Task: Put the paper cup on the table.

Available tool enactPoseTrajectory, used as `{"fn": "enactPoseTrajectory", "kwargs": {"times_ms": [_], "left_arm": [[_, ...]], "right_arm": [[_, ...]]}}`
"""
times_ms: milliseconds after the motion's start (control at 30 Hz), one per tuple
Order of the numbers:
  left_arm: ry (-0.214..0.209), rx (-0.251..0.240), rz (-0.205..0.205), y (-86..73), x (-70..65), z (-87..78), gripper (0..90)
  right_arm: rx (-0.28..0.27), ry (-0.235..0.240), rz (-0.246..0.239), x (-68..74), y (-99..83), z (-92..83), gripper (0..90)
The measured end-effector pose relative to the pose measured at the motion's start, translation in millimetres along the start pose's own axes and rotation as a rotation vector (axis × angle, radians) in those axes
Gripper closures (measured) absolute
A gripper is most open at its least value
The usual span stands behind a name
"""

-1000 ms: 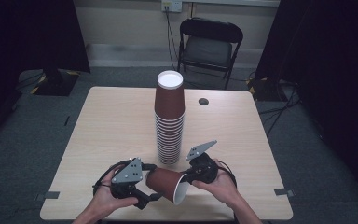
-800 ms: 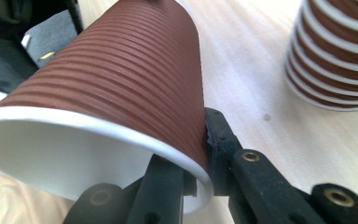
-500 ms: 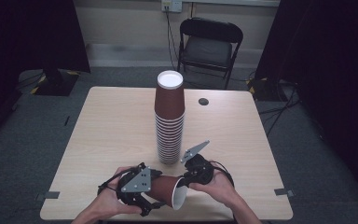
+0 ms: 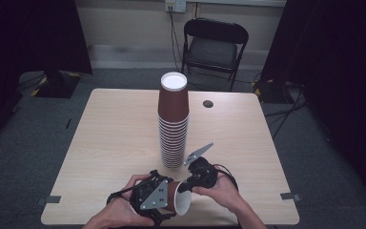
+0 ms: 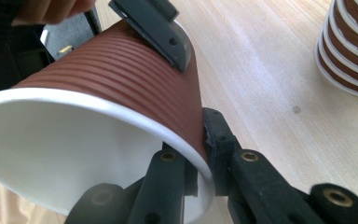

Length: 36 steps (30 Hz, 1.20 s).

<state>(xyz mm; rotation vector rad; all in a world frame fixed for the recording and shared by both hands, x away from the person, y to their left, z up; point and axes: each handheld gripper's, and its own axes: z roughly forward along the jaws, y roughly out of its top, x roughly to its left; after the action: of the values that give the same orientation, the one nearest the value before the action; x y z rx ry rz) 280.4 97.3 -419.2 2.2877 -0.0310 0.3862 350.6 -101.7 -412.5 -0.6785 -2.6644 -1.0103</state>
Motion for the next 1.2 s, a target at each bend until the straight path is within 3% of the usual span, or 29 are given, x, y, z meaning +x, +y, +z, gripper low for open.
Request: {"fn": "enactPoseTrajectory", "kwargs": {"times_ms": [100,200,300,700,833,933,967,1200], "left_arm": [[0.016,0.009,0.016,2.3,-2.7,4.5,5.9],[0.006,0.021,0.047,7.1,-4.6,7.5,7.0],[0.009,0.001,0.054,9.7,-6.0,8.8,7.2],[0.045,-0.027,0.047,8.6,-7.7,10.7,8.3],[0.055,-0.072,0.006,6.0,-5.6,8.4,9.4],[0.059,-0.112,-0.061,2.8,-2.5,4.7,9.6],[0.059,-0.112,-0.061,2.8,-2.5,4.7,9.6],[0.065,-0.179,-0.163,-4.9,3.6,-1.3,9.8]], "right_arm": [[-0.003,0.002,0.014,-0.3,0.3,0.5,86.0],[0.012,0.008,0.025,0.3,1.1,3.9,85.8],[0.018,0.015,0.040,1.1,1.6,5.3,85.7],[0.018,0.009,0.101,0.7,5.2,8.9,83.0],[-0.013,0.004,0.099,0.5,4.9,5.6,81.3],[-0.032,-0.007,0.105,-0.6,4.2,2.5,78.2],[-0.032,-0.007,0.105,-0.6,4.2,2.5,78.2],[-0.101,-0.010,0.135,-3.4,2.4,-8.0,70.6]]}}
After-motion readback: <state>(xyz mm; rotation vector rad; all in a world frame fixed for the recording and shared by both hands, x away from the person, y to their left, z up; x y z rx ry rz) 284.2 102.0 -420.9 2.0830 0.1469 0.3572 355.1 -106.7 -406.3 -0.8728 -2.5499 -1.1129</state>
